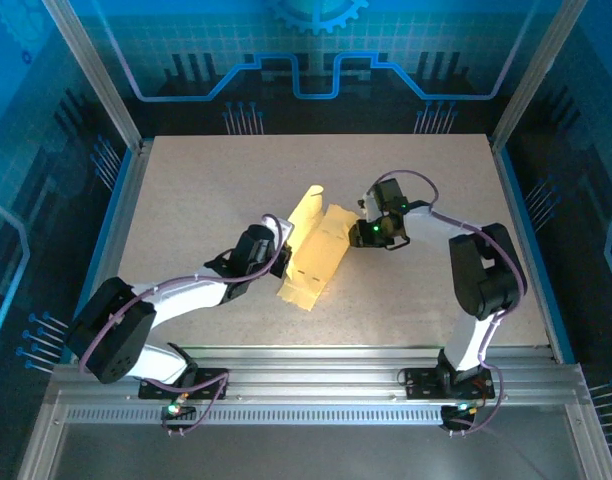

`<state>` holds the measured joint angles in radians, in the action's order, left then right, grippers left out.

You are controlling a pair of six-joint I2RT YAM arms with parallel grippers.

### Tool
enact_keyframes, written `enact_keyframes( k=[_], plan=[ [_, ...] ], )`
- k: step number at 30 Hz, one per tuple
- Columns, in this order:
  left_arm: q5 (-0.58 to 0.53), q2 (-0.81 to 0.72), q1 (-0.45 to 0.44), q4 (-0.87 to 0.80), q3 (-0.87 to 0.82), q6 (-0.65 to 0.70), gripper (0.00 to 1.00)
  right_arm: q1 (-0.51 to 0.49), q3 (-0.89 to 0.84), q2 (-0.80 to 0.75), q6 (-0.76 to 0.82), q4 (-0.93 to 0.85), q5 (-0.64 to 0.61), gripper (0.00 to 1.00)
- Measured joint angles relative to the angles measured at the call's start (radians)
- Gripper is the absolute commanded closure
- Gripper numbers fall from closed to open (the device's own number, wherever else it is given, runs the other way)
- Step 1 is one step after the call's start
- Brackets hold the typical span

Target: Fold the paper box

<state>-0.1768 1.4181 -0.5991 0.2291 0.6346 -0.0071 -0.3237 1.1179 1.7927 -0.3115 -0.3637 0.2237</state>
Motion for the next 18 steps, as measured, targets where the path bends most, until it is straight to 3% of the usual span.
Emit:
enact_keyframes(
  k=[8,18],
  plan=[
    [0.034,0.024,0.001,-0.002,0.019,0.054,0.96,0.003,-0.006,-0.021,0.093,0.013,-0.008,0.66],
    [0.052,0.024,0.001,-0.016,0.032,0.078,0.96,-0.033,0.05,-0.006,0.228,-0.03,-0.066,0.89]
  ],
)
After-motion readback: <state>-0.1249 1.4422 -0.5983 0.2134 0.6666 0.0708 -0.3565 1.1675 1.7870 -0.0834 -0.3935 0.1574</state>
